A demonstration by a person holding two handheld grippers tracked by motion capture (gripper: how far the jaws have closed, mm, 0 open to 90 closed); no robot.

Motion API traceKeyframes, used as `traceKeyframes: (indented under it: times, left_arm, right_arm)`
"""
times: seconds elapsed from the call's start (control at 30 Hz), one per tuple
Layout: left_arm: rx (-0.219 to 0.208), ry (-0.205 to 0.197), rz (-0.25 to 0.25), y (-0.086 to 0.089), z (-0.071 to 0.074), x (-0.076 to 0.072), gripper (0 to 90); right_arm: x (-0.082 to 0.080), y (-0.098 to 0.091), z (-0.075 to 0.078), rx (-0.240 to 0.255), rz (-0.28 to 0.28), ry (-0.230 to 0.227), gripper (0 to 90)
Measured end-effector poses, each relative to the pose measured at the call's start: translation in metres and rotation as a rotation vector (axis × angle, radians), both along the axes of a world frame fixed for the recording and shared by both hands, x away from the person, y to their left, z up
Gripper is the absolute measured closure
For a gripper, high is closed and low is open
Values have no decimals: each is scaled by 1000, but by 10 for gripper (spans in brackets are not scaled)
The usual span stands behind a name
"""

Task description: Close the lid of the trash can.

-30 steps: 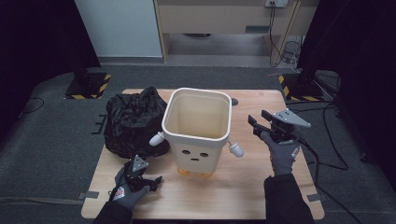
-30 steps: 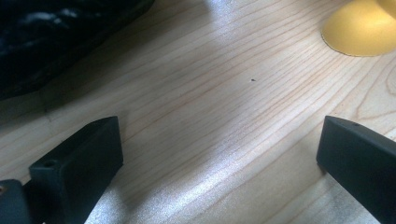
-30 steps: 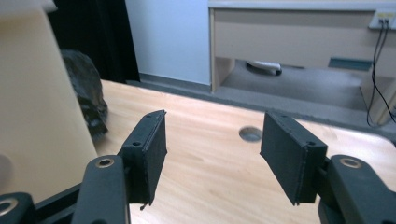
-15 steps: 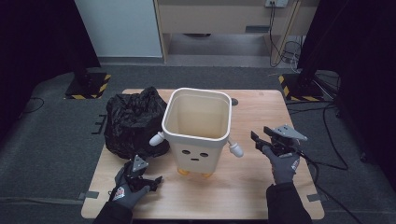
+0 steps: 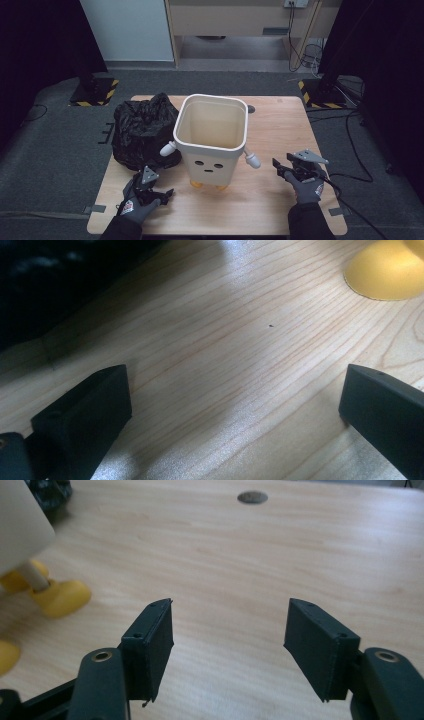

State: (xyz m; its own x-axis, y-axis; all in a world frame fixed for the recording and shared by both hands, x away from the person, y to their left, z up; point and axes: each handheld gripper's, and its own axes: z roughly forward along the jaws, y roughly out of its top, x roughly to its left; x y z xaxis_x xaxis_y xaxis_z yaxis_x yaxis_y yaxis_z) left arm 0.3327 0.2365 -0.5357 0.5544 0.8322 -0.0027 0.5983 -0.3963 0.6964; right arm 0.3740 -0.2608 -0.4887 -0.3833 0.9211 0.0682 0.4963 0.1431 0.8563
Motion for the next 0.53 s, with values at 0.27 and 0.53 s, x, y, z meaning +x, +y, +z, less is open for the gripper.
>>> traceKeyframes:
  times: [0.27, 0.53]
  left_arm:
    - [1, -3, -2, 1, 0, -1, 0]
    - [-1, -4, 0, 1, 0, -1, 0]
  right_arm:
    - [-6, -6, -20, -63, 14, 91, 338]
    - [-10, -13, -31, -106, 18, 162, 307]
